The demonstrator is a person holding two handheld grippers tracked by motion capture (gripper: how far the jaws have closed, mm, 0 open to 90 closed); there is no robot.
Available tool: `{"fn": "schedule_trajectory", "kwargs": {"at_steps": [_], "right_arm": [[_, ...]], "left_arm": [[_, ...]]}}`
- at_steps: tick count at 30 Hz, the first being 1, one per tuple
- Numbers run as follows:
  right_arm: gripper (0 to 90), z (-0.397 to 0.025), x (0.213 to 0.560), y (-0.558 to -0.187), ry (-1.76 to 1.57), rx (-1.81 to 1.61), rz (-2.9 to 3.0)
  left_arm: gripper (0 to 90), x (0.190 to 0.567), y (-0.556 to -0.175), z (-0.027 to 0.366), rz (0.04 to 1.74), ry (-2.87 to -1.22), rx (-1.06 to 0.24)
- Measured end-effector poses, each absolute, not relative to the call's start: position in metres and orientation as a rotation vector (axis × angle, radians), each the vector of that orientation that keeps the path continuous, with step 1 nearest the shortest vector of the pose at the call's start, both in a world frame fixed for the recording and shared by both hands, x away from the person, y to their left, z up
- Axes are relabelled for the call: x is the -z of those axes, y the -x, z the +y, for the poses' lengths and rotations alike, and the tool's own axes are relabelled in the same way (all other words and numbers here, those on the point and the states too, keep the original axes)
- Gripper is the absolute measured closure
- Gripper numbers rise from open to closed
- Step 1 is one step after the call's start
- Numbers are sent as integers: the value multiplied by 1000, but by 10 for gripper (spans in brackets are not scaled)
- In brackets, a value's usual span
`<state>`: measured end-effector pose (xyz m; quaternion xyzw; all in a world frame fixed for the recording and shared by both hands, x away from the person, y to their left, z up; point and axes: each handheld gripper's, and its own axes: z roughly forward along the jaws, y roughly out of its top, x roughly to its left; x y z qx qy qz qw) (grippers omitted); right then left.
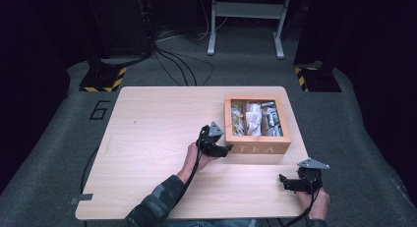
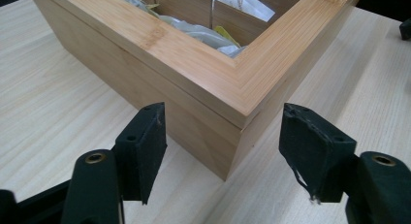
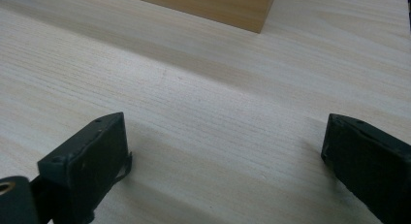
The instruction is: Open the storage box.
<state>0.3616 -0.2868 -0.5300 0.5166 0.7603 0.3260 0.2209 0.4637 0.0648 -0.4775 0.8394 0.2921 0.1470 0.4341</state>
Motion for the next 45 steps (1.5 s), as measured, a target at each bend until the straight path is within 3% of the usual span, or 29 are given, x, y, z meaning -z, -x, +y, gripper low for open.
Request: {"fn": "schedule_trajectory", "kwargs": {"at_steps": [10, 29, 45], "right_arm": [[30, -287, 530, -361, -1425, -899, 2102], [30, -287, 530, -361, -1425, -899, 2102], [31, -287, 530, -361, -1424, -898, 2101]], "left_arm": [[430, 482, -464, 59, 723, -2096, -380], [365, 481, -465, 55, 740, -2056, -402], [381, 481, -464, 55, 748, -2048, -394]]}}
